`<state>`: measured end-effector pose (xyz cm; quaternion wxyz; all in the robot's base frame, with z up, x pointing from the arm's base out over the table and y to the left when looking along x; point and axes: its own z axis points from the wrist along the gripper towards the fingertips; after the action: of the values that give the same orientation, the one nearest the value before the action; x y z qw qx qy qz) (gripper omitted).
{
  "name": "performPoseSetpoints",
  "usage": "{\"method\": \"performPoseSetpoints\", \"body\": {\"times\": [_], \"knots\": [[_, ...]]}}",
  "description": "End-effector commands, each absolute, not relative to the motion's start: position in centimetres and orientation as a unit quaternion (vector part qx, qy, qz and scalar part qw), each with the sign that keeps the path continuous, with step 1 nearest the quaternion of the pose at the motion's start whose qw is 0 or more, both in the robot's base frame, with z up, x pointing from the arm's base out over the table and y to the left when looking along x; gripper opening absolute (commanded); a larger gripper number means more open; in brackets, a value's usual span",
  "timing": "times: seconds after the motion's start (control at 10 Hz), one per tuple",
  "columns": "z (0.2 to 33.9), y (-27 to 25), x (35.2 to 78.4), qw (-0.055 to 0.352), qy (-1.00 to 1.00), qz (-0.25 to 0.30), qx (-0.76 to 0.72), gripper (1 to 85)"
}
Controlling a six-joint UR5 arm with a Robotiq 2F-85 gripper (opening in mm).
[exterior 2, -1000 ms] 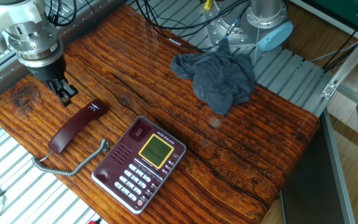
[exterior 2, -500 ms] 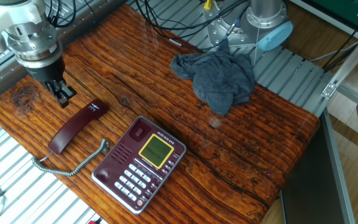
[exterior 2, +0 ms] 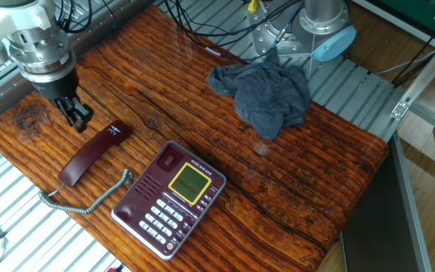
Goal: Place the handset of the telephone on the corresponding phone cradle
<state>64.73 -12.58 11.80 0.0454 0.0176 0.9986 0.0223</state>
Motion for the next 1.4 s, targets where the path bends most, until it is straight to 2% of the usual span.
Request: {"method": "performPoseSetpoints", "body": {"times": [0.0, 0.2, 0.4, 0.5, 1.3], "knots": [[11.7, -12.4, 64.9, 0.046, 0.998, 0.028, 0.022, 62.7], [11.1, -12.1, 64.7, 0.039, 0.998, 0.026, 0.037, 62.7], [10.9, -12.6, 63.0, -0.002, 0.999, 0.005, 0.049, 60.3], [10.7, -12.8, 62.9, -0.007, 0.999, -0.001, 0.046, 59.0], [7.6, -12.0, 64.4, 0.019, 0.999, 0.010, 0.041, 58.0]]}}
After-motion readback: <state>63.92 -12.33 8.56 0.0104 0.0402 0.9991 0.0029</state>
